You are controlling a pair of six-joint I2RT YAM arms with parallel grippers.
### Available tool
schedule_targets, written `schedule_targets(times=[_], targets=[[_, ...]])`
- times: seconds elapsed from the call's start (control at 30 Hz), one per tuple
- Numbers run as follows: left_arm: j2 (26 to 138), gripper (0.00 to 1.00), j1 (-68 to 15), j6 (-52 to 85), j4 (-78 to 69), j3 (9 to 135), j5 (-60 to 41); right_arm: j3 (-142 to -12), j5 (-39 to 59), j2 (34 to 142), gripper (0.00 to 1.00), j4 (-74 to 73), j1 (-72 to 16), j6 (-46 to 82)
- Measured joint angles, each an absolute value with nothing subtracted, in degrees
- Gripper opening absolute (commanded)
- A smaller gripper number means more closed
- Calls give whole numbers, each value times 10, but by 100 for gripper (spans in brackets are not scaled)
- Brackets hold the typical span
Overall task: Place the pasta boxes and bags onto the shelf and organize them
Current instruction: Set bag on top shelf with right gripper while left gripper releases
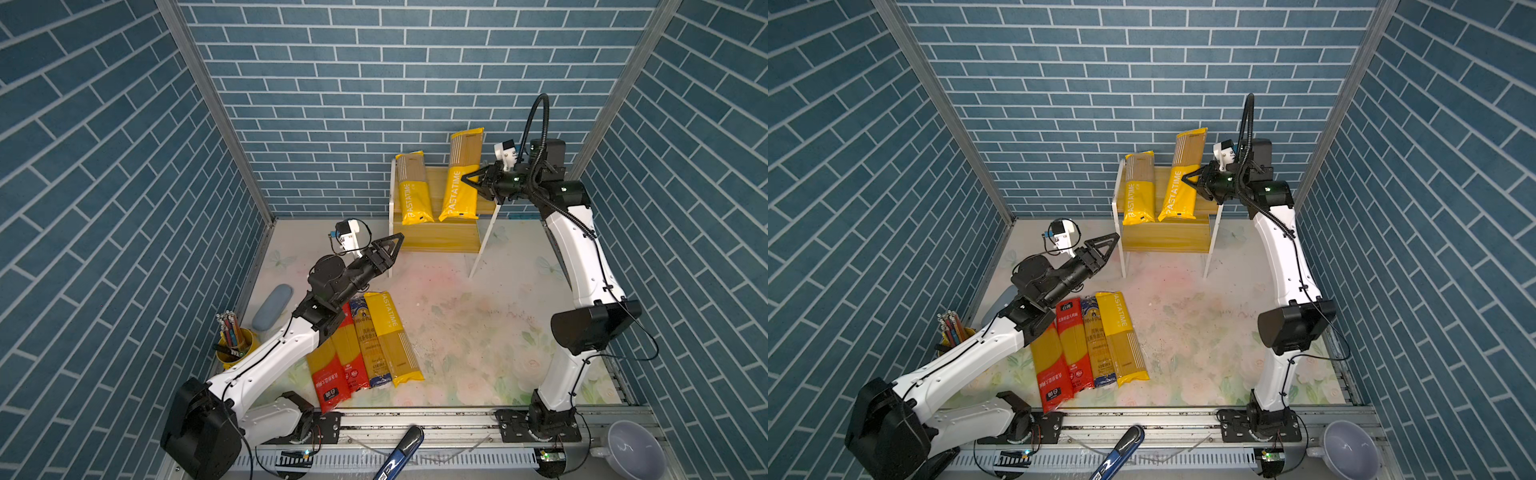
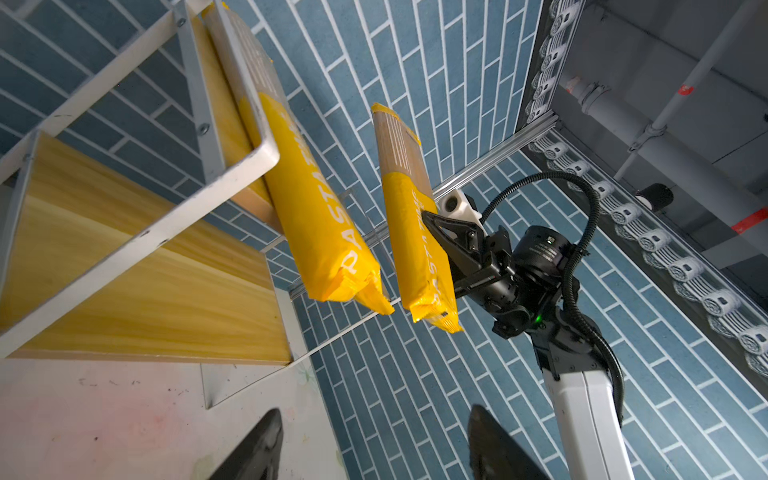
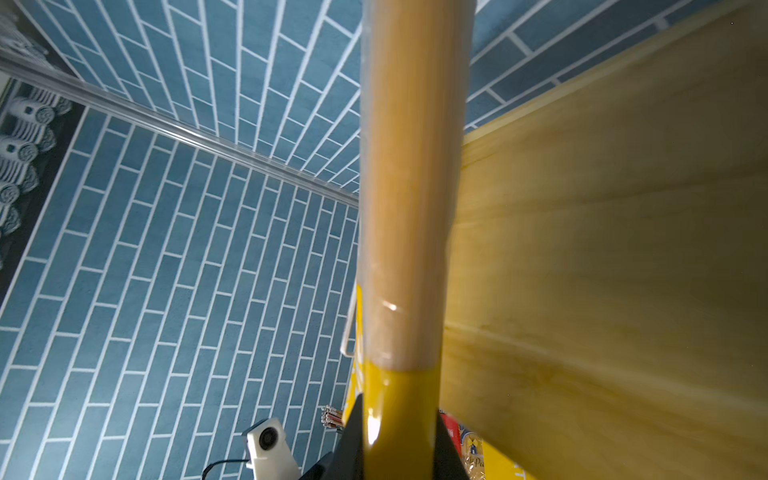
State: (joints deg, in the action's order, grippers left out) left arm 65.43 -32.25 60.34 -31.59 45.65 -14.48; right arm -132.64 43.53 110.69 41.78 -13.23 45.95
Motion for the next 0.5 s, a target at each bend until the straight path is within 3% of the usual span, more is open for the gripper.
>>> schedule_targets(times=[0.27,0.5], targets=[[635,71,-336,598,-296,446,-128,-1456,487,1234,0,489,-128,460],[655,71,-359,597,-296,446,-120,-1464,475,1239,0,499,-144,442]])
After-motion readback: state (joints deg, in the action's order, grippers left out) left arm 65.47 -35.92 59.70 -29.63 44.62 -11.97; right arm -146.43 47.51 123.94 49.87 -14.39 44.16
